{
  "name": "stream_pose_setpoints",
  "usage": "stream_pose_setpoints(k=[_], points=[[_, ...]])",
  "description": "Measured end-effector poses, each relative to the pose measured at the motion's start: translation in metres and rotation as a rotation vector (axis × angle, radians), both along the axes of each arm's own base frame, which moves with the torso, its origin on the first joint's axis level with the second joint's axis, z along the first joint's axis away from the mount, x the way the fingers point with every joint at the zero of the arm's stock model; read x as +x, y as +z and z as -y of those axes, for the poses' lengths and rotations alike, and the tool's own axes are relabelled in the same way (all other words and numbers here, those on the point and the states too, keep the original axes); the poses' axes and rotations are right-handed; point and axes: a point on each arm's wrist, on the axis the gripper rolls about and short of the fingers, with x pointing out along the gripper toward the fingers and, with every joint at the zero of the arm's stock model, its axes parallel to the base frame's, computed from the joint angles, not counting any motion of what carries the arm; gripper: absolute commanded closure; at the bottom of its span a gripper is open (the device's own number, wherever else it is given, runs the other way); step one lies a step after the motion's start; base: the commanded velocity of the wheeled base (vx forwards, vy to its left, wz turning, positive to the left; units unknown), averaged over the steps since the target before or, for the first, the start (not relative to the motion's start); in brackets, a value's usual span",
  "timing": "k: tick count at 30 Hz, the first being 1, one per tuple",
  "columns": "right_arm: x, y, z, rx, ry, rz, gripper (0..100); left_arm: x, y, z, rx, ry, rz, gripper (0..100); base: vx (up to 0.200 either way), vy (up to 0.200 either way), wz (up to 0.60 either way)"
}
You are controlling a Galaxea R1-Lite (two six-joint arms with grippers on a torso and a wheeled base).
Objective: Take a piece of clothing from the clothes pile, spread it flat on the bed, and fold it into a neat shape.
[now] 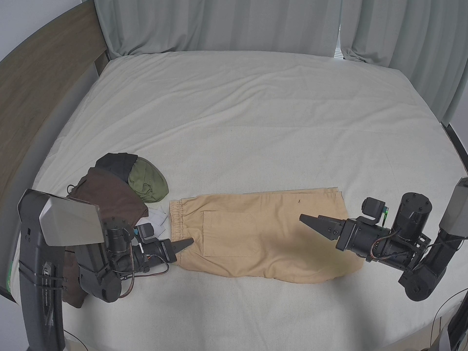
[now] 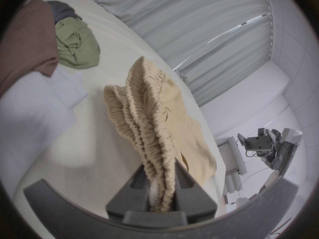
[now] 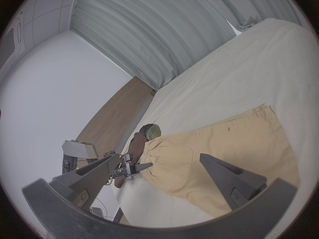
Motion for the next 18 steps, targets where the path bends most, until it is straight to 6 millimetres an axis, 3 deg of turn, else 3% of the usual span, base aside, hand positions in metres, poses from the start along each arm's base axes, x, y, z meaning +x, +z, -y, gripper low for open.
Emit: stream_pose_setpoints(k=[18], points=[[0.004, -0.018, -0.001, -0.044, 0.003, -0.038, 0, -0.006, 0.027, -0.028, 0.038, 0.054, 0.084, 100, 0.0, 0.0, 0.0]])
